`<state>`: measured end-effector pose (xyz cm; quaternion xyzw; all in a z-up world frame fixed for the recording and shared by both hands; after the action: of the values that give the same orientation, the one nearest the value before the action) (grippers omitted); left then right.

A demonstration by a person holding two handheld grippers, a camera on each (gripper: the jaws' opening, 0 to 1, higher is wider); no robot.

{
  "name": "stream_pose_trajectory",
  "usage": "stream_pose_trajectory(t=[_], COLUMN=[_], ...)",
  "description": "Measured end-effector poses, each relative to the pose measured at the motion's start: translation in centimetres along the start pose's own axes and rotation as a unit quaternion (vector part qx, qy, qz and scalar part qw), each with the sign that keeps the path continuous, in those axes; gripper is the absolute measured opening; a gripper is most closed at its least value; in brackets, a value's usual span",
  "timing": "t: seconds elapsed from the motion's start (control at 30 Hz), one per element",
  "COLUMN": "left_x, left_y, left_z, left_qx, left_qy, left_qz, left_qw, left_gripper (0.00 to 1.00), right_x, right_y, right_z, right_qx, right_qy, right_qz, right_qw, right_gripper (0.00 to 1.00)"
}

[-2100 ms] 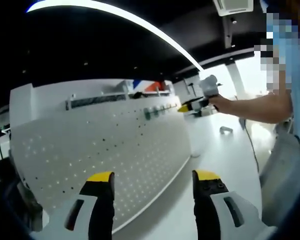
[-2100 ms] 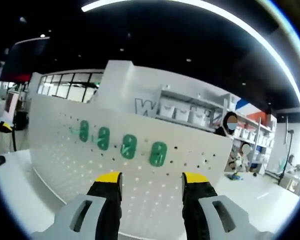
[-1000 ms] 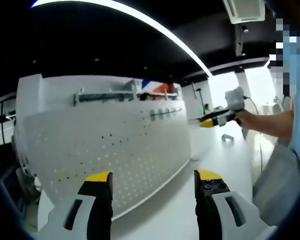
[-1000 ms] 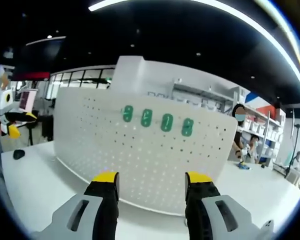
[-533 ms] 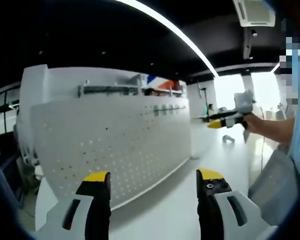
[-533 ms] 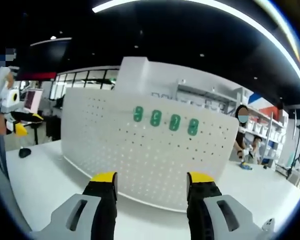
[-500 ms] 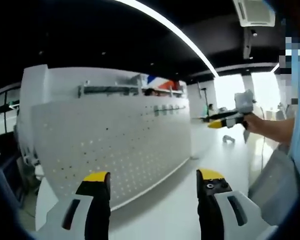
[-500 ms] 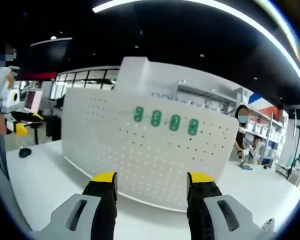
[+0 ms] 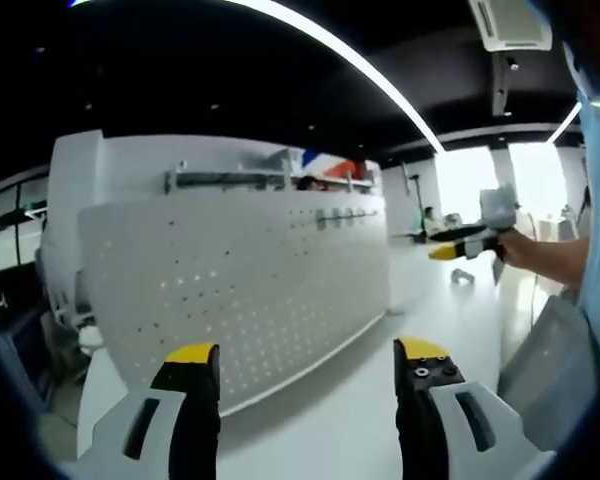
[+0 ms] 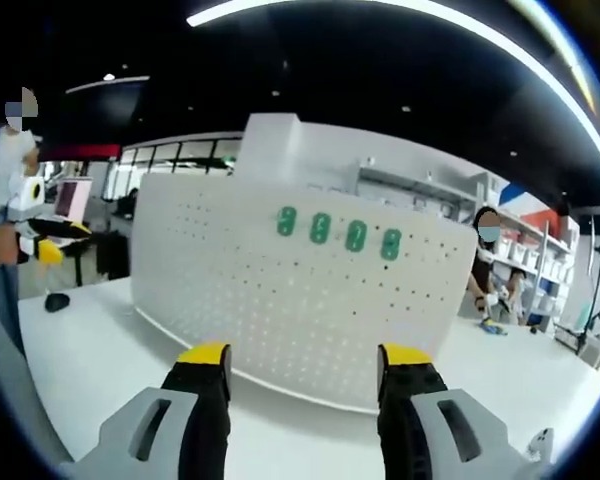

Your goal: Insert the hook assembly into the mounting plate slot until the hook locks in place.

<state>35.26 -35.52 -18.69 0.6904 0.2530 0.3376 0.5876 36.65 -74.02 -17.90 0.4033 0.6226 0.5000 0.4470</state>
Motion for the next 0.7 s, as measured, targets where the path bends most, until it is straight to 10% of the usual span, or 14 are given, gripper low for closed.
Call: stream_pose_trajectory(t=[0.7], left_x=[-0.23], left_y=[0.19], left_z=[-0.38], left_qx=[-0.009], left_qy=[0.010], left_qz=[-0.014], left_qw=[0.9998], left_gripper=[0.72], right_x=[-0.20], right_y=[0.92], right_z=[-0.83], right_qx=[-0.015], right_qy=[-0.004], right_qz=[-0.002], right_qw=[0.9999], right_gripper=[0.61])
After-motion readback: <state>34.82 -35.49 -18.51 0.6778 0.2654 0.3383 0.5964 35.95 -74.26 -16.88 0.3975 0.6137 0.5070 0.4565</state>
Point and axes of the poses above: the point that each gripper's makers call its tool centre point, and the gripper's own axes: z roughly forward along the fingers, x roughly to its left, y roughly out of its top, the point moved 5 cm from there along -z, roughly backward along the fingers, and after that the axes turned 4 degrees about z, right-handed, at the moved point
